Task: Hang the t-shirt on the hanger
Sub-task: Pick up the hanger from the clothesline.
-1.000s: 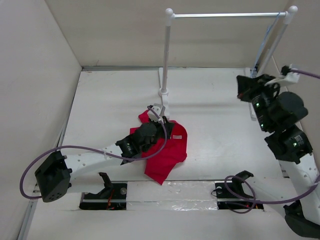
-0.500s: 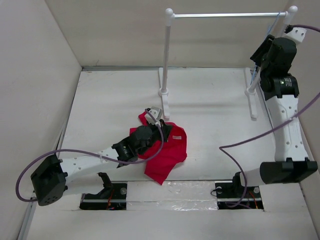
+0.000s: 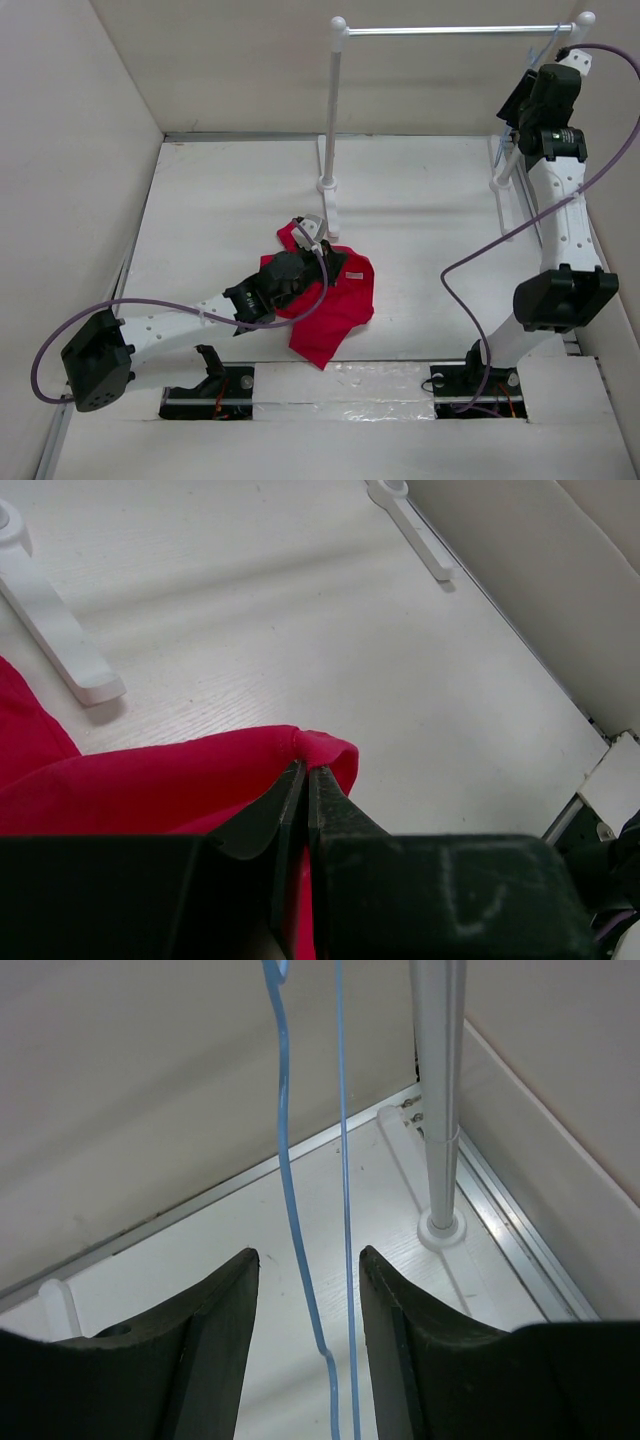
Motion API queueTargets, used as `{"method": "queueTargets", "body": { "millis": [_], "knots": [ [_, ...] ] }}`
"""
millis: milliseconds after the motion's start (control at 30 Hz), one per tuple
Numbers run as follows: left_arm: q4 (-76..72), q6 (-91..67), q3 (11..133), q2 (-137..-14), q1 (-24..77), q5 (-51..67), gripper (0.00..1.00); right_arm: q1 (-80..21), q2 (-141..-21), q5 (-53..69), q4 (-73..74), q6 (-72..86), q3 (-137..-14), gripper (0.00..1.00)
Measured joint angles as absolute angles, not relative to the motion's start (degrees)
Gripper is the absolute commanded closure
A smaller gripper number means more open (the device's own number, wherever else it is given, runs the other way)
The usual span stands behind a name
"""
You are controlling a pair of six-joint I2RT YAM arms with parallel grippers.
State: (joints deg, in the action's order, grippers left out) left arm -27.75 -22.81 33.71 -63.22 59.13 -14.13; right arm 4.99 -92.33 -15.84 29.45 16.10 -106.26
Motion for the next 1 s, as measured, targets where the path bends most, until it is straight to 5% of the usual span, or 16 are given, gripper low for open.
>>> {"method": "queueTargets", "body": {
  "millis": [233,333,467,1000],
  "knots": [
    [-27.73,-22.76,33.71,-63.22,59.13,-14.11,1.0,5.34,-98.13,-15.18,29.78,15.79,-109.73,0.6],
    [-27.73,-22.72,33.71,-63.22,59.13,-14.09,1.0,5.32,-98.72,-15.2,30.13,15.18,-109.82,0.88],
    [-27.73,-22.59,33.71,-63.24,59.13,-14.09,1.0,5.26,-98.65,-15.27,29.82,14.68,-109.89,1.0],
    [-28.05,-22.52,33.71,-64.38,59.13,-13.52,1.0,3.33,-92.86,-13.58,28.95,10.87,-109.84,1.0]
  ]
}}
